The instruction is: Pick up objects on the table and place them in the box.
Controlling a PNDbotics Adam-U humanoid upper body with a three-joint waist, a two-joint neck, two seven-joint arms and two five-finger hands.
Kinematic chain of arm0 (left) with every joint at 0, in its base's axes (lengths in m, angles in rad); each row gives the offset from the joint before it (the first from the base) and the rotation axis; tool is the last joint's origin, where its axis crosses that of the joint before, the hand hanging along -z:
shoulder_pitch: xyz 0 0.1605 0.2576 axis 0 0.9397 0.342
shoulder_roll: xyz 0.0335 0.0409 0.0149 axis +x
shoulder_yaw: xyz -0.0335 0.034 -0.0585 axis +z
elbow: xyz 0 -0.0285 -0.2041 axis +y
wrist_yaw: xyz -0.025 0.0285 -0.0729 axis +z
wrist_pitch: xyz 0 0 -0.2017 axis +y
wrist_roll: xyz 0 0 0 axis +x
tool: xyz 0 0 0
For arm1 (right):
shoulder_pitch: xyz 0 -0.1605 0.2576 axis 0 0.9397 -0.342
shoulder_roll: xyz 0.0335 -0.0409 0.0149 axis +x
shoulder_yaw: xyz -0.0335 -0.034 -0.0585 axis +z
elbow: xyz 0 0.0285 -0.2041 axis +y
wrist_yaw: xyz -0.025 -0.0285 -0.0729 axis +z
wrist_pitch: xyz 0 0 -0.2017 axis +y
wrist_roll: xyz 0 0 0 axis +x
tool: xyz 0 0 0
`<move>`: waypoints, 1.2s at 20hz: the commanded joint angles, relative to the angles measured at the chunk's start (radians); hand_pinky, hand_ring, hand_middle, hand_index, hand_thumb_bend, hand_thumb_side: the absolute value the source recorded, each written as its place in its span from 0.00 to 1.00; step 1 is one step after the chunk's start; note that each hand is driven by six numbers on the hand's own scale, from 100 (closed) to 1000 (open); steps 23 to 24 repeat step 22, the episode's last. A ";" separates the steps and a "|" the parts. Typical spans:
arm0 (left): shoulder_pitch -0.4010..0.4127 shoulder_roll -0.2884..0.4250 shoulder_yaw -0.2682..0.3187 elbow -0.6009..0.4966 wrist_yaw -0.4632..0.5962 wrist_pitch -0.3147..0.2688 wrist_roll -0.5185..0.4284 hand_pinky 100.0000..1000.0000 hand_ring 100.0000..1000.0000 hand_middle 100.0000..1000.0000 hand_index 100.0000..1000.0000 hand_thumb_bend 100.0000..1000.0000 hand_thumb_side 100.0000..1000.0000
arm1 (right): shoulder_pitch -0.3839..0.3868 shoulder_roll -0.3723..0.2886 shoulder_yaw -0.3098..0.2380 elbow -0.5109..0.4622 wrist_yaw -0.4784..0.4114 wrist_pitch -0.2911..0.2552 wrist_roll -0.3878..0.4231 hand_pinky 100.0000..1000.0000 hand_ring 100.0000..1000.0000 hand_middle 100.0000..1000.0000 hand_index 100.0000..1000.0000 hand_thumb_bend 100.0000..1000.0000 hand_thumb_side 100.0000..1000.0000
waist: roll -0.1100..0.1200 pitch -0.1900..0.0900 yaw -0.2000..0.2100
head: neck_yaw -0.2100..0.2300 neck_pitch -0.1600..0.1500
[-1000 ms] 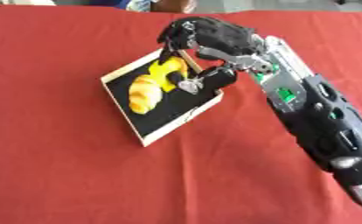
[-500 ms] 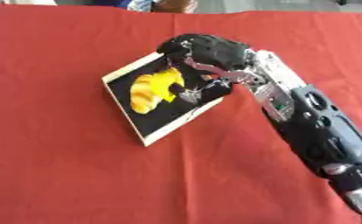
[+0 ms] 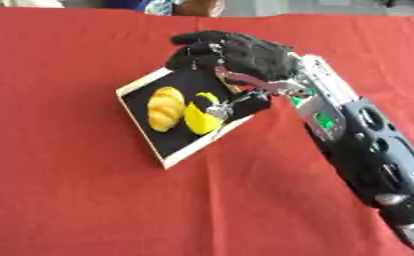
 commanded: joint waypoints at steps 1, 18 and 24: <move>-0.007 0.014 0.000 -0.016 0.005 0.000 -0.005 0.81 0.83 0.72 0.85 0.00 0.67 | -0.009 -0.015 -0.021 -0.045 -0.022 0.014 0.005 0.93 1.00 0.81 0.95 0.00 0.16 | 0.005 -0.021 -0.002 | 0.000 -0.013; -0.006 0.022 0.012 -0.016 -0.009 -0.007 0.018 0.81 0.83 0.72 0.85 0.00 0.67 | 0.098 -0.175 -0.315 -0.333 -0.601 0.266 -0.167 0.89 1.00 0.80 0.88 0.00 0.10 | 0.007 -0.023 -0.009 | 0.049 -0.017; -0.004 0.025 0.018 -0.016 -0.017 -0.011 0.034 0.81 0.83 0.72 0.85 0.00 0.67 | 0.155 -0.222 -0.392 -0.430 -0.727 0.289 -0.251 0.88 1.00 0.81 0.87 0.00 0.41 | 0.012 -0.019 -0.013 | 0.061 -0.013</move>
